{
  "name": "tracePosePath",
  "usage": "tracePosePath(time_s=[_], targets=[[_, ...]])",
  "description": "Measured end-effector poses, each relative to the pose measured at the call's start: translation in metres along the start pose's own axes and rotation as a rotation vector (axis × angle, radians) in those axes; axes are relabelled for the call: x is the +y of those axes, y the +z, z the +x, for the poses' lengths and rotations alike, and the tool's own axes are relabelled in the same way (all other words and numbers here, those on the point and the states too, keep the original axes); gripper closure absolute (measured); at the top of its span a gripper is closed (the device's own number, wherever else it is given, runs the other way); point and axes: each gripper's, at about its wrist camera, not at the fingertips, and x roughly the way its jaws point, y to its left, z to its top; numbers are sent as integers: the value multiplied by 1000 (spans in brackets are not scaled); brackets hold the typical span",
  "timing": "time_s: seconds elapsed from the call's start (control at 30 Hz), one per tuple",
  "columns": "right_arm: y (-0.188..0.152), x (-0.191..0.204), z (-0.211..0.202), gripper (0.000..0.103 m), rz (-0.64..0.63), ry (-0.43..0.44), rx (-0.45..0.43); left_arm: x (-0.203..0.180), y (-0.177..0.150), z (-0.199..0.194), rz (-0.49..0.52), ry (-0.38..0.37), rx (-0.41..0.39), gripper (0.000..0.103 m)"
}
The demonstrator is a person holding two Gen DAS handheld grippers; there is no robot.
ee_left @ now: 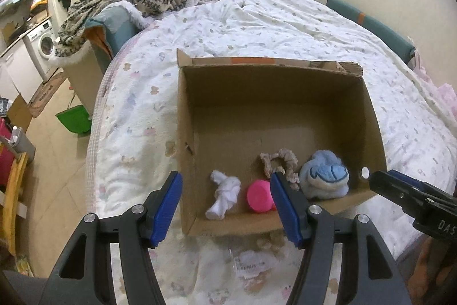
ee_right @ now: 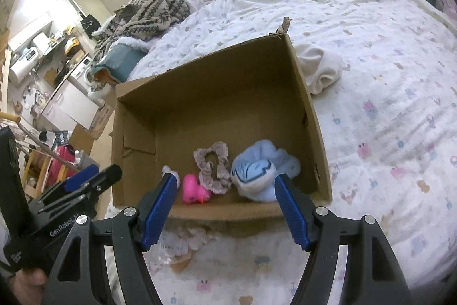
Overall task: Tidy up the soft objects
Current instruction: 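Release the duck and scrunchie in the box and withdraw both grippers, then grasp the clear plastic bag with the left gripper while the right gripper approaches the beige scraps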
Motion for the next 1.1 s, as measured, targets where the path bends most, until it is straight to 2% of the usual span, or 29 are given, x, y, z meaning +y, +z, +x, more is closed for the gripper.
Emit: tracePosePath(time_s=[0.27,0.57,0.9,1.1], targets=[[-26,-3,-12,28,43,5,35,16,-19,-8,-49,16,56,42],[-49,-3,-15,28,75,-26,73,33,-46,-14,-126,19,124,42],[-61,-22,-9,28,115,-59,138,48,-60,4,-211,-24,245,42],[-62,-40,1,28,201,-52,172,31,-72,29,-201,-95,350,42]])
